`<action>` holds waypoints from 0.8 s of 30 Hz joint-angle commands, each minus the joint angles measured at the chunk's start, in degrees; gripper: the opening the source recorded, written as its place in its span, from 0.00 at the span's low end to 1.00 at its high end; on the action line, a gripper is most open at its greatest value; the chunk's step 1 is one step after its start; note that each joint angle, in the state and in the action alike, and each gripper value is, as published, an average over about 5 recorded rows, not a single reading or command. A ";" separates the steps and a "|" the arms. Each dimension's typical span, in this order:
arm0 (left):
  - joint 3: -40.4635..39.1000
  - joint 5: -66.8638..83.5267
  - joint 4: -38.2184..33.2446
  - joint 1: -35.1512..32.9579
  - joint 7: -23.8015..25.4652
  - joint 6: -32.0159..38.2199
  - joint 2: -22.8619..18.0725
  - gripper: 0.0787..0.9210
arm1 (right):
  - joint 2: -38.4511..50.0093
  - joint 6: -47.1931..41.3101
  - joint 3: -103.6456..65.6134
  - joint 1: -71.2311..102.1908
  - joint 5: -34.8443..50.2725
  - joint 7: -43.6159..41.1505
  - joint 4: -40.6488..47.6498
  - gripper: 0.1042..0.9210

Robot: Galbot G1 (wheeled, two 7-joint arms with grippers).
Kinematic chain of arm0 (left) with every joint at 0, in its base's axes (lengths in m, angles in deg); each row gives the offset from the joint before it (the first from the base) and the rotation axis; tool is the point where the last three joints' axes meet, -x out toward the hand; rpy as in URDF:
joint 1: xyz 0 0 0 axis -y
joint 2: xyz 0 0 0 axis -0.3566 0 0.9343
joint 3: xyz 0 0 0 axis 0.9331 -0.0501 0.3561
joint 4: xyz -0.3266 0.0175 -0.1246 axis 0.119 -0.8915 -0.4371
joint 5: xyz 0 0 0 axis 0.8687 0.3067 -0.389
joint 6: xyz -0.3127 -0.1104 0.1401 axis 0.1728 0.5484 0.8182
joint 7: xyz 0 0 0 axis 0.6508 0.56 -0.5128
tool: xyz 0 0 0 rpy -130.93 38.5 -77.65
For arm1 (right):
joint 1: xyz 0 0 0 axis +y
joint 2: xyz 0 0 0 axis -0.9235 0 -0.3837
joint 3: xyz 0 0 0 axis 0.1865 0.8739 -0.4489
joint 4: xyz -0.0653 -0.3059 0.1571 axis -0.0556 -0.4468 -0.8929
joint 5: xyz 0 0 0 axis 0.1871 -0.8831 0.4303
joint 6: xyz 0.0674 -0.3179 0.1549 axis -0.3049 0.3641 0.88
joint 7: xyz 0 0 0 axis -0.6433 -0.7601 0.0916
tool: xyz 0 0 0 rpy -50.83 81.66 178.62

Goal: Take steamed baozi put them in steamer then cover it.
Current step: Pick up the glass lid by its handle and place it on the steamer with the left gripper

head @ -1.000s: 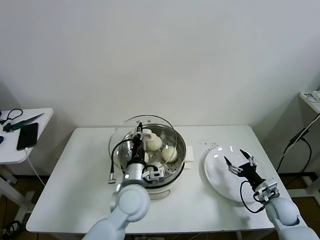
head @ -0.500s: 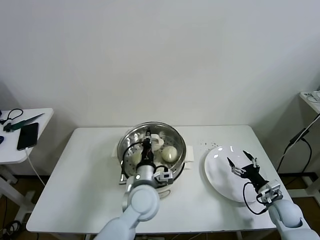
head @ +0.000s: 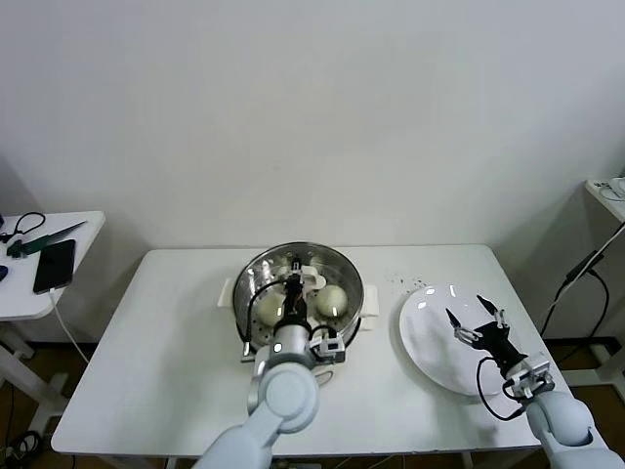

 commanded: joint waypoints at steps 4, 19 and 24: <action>0.05 -0.58 0.82 0.21 -0.31 -2.81 -0.47 0.09 | -0.06 0.19 -0.40 0.19 -0.06 -0.24 0.06 0.88; -0.34 -0.47 0.96 -0.69 -1.82 -2.81 -0.11 0.09 | -0.35 0.35 -0.71 0.24 -0.18 -0.79 0.11 0.88; 0.06 0.68 -0.18 -0.74 -1.16 -2.77 0.34 0.09 | -0.31 0.28 -0.74 0.22 -0.17 -0.91 0.09 0.88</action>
